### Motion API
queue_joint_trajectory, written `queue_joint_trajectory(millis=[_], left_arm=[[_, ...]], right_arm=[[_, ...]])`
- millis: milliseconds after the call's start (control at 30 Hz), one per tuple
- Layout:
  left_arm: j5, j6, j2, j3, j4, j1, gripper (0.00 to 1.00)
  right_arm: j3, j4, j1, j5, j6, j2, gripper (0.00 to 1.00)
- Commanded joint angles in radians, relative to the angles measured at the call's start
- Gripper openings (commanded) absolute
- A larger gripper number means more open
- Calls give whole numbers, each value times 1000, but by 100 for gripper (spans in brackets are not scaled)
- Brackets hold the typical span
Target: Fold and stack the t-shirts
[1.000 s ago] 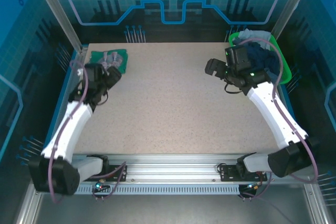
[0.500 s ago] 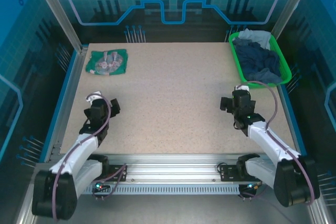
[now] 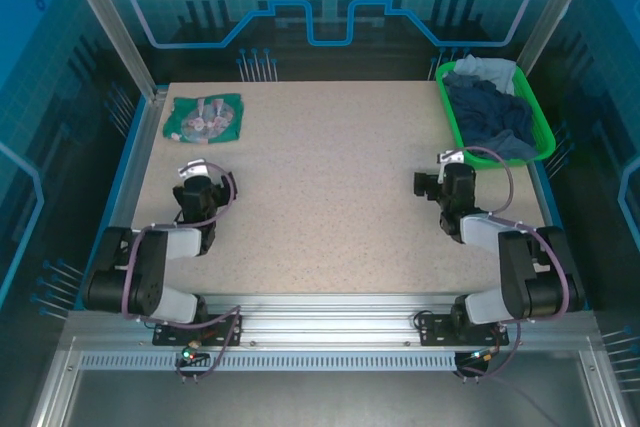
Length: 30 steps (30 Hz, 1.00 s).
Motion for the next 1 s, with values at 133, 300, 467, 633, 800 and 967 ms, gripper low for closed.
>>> queue_joint_trajectory(millis=[133, 300, 467, 633, 800, 967], left_arm=[[99, 73, 108, -127, 491, -11, 99], [156, 72, 98, 23, 201, 9, 99], [167, 70, 98, 17, 209, 8, 99], [165, 72, 98, 16, 210, 8, 99], [163, 74, 97, 13, 214, 7, 99], [170, 79, 97, 18, 206, 6, 99]], right_arm=[[-129, 382, -28, -81, -30, 49, 100], [-67, 307, -26, -138, -60, 70, 100], [-63, 297, -20, -137, -68, 72, 100], [-60, 293, -3, -116, -84, 74, 100], [-39, 255, -5, -184, -108, 76, 100], [-38, 253, -13, -203, -107, 76, 100]])
